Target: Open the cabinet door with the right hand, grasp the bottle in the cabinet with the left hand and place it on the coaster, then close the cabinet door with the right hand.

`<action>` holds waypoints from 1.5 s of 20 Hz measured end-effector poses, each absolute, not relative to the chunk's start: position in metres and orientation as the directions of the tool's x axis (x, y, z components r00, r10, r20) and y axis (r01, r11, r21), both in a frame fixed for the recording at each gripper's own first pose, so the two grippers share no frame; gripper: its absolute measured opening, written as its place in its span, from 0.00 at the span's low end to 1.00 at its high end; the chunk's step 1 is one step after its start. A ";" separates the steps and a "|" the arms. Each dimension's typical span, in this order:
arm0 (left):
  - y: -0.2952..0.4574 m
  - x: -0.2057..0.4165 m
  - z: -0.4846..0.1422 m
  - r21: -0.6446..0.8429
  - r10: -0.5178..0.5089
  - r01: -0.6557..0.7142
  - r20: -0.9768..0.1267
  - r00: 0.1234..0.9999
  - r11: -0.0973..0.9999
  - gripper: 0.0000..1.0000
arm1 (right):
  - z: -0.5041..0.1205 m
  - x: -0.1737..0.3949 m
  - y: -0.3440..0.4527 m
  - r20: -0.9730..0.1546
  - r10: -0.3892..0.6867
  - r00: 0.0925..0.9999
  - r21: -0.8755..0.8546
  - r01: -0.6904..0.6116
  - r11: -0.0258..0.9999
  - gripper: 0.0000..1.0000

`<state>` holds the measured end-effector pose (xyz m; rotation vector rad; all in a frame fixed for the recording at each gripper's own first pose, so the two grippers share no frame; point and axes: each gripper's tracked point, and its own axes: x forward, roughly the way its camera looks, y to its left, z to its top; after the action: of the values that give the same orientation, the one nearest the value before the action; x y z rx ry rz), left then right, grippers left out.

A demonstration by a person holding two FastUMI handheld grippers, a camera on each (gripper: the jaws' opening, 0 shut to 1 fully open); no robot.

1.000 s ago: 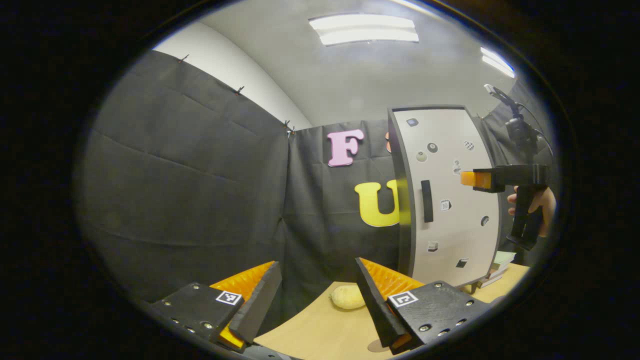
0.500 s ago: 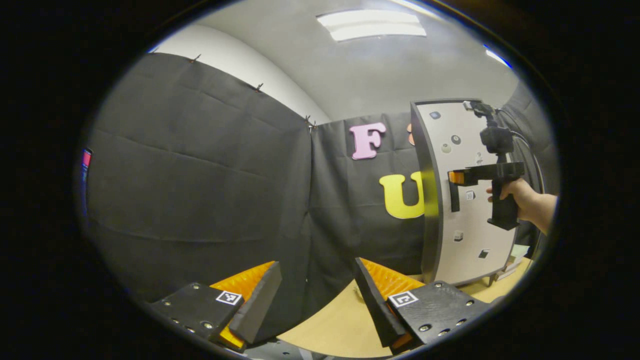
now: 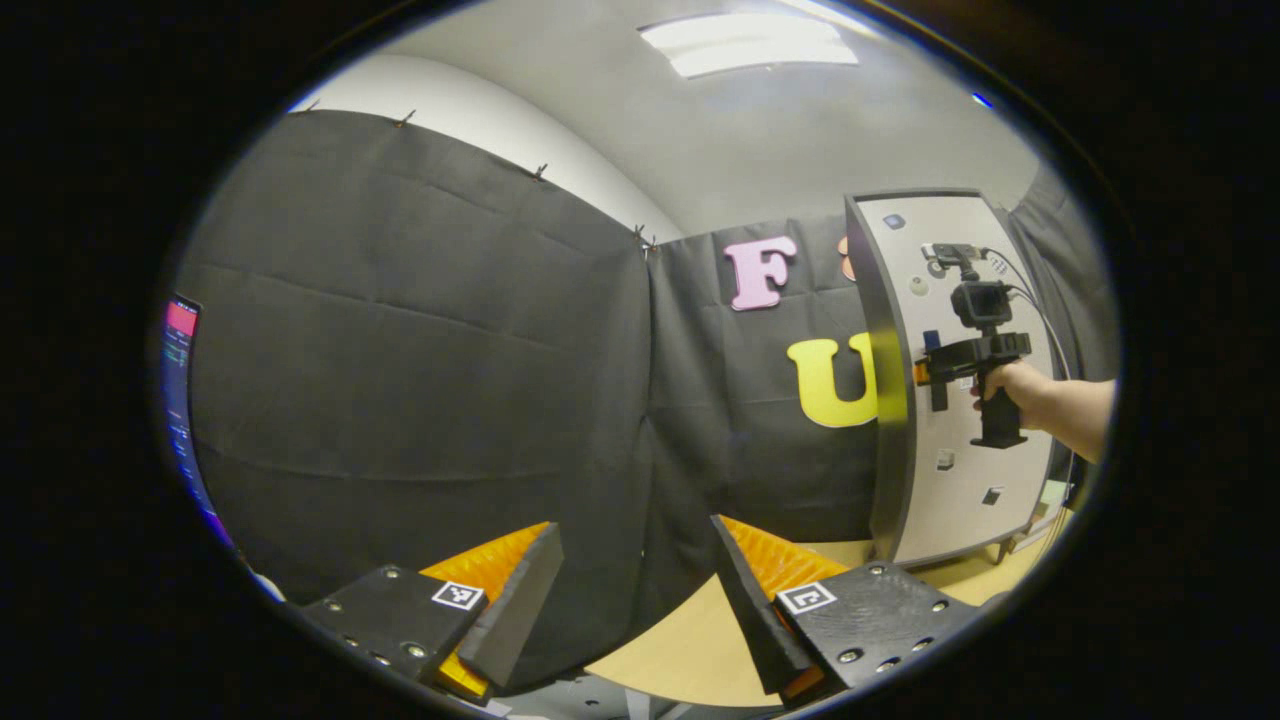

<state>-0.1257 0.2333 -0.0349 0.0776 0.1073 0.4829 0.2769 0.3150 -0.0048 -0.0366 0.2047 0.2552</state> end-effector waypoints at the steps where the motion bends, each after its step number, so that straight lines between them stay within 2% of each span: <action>1: 0.233 -0.127 -0.036 0.099 0.471 -0.463 -0.085 0.878 0.881 0.84 | -0.006 0.278 0.315 -0.215 0.241 0.946 -0.001 -0.247 0.969 0.63; 3: 0.233 -0.128 -0.036 0.101 0.475 -0.466 -0.083 0.876 0.879 0.84 | -0.013 0.283 0.315 -0.249 0.241 0.938 0.033 -0.240 0.970 0.61; 5: 0.232 -0.129 -0.035 0.105 0.474 -0.465 -0.078 0.877 0.879 0.84 | -0.020 0.283 0.318 -0.278 0.245 0.929 0.075 -0.233 0.970 0.46; 7: 0.231 -0.130 -0.035 0.108 0.471 -0.462 -0.075 0.879 0.880 0.84 | -0.020 0.283 0.319 -0.287 0.243 0.926 0.073 -0.232 0.970 0.37; 8: 0.231 -0.130 -0.035 0.108 0.469 -0.460 -0.074 0.880 0.881 0.84 | -0.020 0.281 0.318 -0.300 0.238 0.924 0.040 -0.237 0.971 0.36; 10: 0.229 -0.130 -0.035 0.102 0.463 -0.455 -0.074 0.883 0.884 0.84 | -0.021 0.279 0.318 -0.300 0.228 0.926 0.006 -0.238 0.971 0.26; 11: 0.229 -0.131 -0.036 0.099 0.462 -0.454 -0.074 0.884 0.885 0.84 | -0.023 0.280 0.319 -0.303 0.234 0.924 -0.001 -0.246 0.969 0.15; 15: 0.227 -0.130 -0.036 0.084 0.449 -0.443 -0.068 0.891 0.892 0.84 | -0.019 0.268 0.315 -0.292 0.268 0.918 -0.008 -0.283 0.959 0.17; 18: 0.224 -0.130 -0.035 0.071 0.424 -0.419 -0.066 0.903 0.905 0.84 | -0.011 0.245 0.313 -0.274 0.301 0.913 -0.005 -0.314 0.949 0.15; 23: 0.219 -0.132 -0.032 0.049 0.339 -0.336 -0.066 0.939 0.941 0.84 | -0.002 0.215 0.296 -0.266 0.363 0.893 0.012 -0.373 0.928 0.16; 30: 0.206 -0.135 -0.028 0.021 0.209 -0.208 -0.063 0.976 0.978 0.84 | 0.000 0.202 0.274 -0.262 0.424 0.867 0.034 -0.430 0.902 0.15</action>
<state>-0.1354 0.2059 -0.0275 0.0147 0.0646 0.2099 0.2016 0.2741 -0.0001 -0.0256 0.2687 0.4472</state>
